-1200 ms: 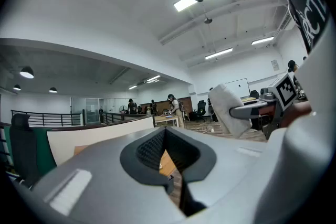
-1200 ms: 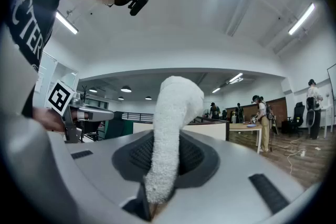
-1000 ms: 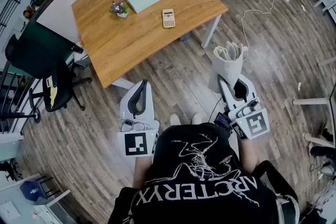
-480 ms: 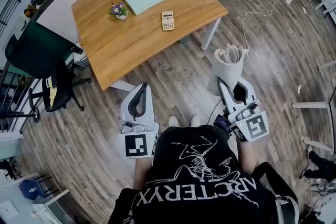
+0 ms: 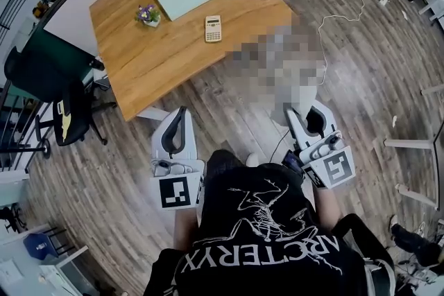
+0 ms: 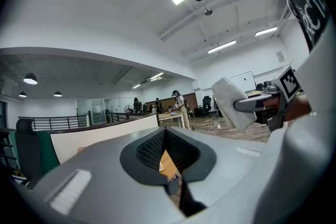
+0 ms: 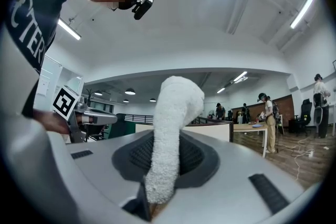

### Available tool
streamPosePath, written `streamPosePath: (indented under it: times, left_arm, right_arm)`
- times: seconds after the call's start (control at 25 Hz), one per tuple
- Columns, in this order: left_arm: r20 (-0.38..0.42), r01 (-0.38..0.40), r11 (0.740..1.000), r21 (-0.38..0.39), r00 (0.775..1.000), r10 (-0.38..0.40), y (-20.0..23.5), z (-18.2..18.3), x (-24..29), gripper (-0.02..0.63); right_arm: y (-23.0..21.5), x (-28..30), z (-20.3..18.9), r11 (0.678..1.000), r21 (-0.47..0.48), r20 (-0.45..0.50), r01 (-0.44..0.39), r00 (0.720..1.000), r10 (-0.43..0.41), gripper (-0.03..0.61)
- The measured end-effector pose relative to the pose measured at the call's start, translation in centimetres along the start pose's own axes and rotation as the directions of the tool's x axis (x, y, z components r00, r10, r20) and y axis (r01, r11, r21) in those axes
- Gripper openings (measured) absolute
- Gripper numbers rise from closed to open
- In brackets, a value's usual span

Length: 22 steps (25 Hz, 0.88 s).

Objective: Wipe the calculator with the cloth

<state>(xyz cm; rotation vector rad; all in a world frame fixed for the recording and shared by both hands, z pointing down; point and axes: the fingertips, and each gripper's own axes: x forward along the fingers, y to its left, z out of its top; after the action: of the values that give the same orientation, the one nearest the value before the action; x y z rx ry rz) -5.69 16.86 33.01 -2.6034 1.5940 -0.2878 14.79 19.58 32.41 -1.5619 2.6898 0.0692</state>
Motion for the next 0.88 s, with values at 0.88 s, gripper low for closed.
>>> streamPosePath:
  times: [0.88]
  left_arm:
    - [-0.038, 0.086, 0.994, -0.062, 0.995, -0.089, 13.4, -1.8, 20.2, 0.003]
  right_arm:
    - [-8.9, 23.5, -2.0, 0.998, -0.023, -0.072, 0.053, 0.996, -0.055, 0.095]
